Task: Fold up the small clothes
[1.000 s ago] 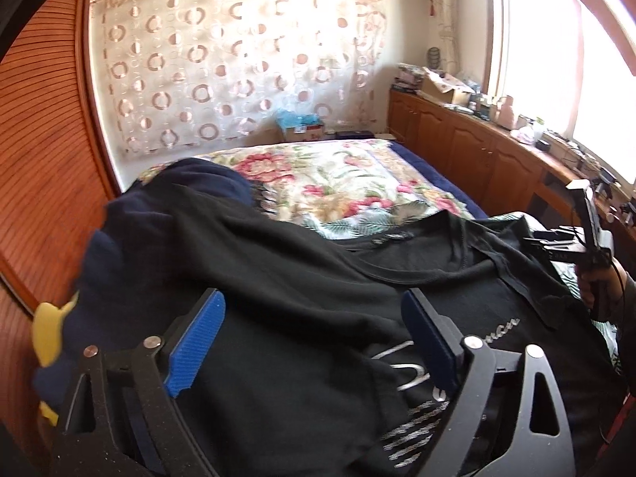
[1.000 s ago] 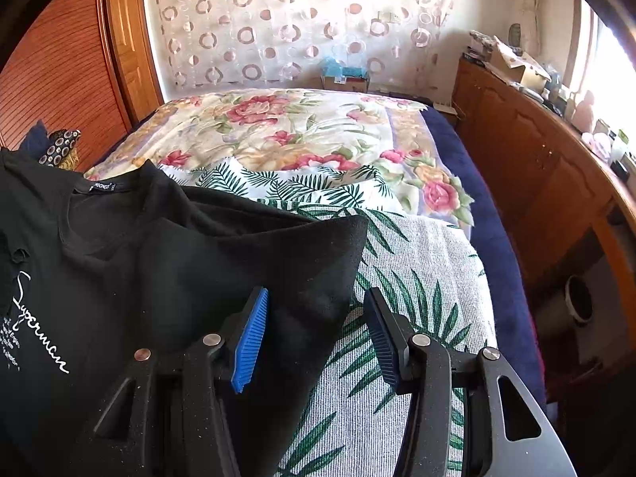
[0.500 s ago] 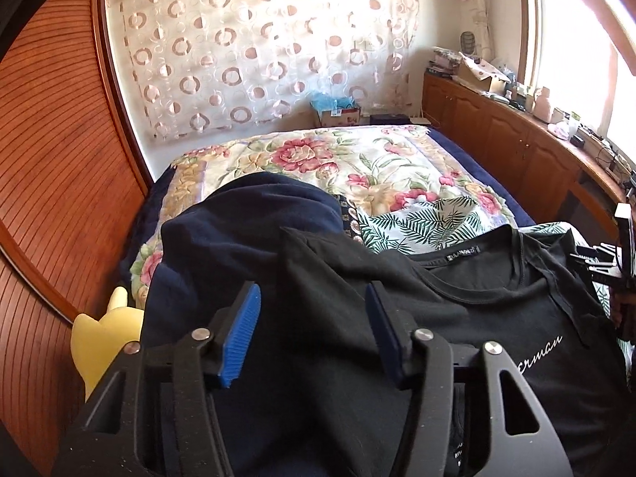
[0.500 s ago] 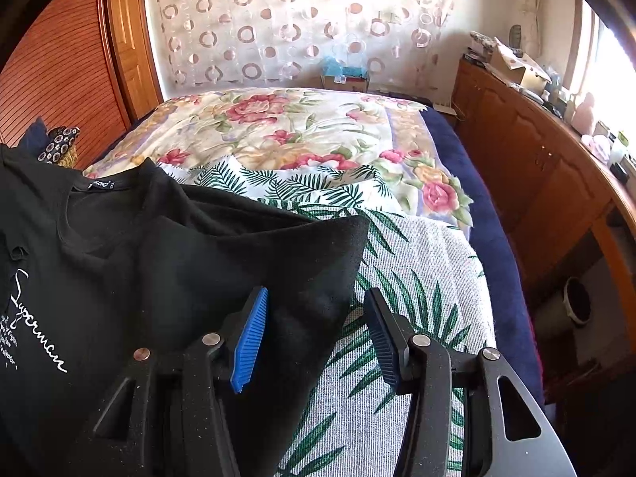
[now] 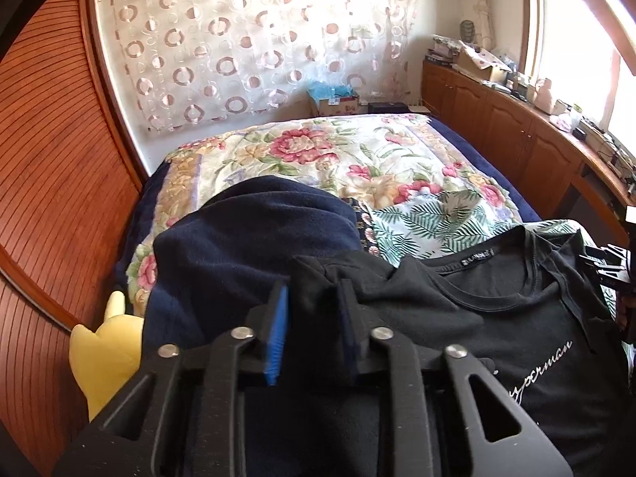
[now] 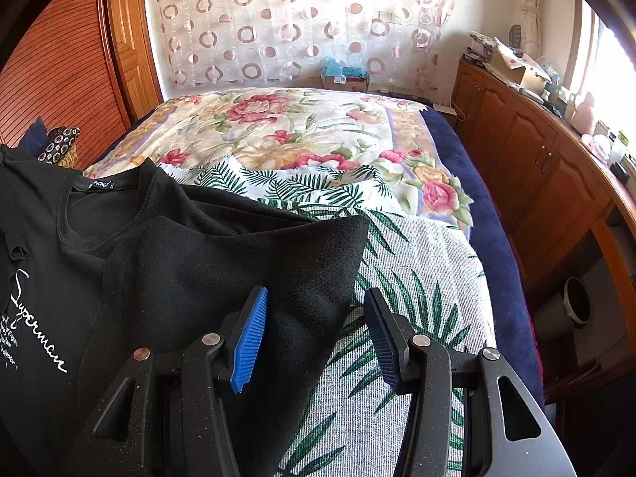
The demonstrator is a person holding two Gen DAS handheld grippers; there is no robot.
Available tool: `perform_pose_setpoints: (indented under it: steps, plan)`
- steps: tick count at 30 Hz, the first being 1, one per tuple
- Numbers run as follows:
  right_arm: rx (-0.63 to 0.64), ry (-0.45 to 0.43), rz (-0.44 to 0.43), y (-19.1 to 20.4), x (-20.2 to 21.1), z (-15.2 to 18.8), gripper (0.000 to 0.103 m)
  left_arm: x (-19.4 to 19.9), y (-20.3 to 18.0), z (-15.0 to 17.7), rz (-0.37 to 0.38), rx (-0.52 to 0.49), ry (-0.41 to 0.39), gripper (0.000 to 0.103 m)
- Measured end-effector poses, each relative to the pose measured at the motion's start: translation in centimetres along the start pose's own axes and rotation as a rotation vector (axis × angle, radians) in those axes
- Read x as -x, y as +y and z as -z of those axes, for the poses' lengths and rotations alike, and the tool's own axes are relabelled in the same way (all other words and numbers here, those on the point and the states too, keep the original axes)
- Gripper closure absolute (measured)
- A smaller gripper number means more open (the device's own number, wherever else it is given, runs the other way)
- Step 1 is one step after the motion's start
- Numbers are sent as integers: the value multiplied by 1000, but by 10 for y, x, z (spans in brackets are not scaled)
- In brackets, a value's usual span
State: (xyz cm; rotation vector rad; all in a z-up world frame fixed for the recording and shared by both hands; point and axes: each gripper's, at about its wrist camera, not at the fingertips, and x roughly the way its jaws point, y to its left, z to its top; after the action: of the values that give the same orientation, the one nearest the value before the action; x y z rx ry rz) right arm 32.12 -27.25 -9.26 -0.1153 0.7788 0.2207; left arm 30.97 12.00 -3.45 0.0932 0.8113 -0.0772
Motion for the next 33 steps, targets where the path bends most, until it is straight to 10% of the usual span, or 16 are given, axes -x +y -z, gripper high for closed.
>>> perform_pose_setpoints:
  steps: [11, 28, 33]
  plan:
    - [0, 0, 0, 0, 0, 0, 51, 54, -34, 2, 14, -52, -183, 99]
    - [11, 16, -48, -6, -7, -11, 52, 62, -49, 30, 77, -34, -184, 99]
    - [48, -3, -70, 2, -8, -10, 91, 65, -52, 36, 88, -18, -187, 99]
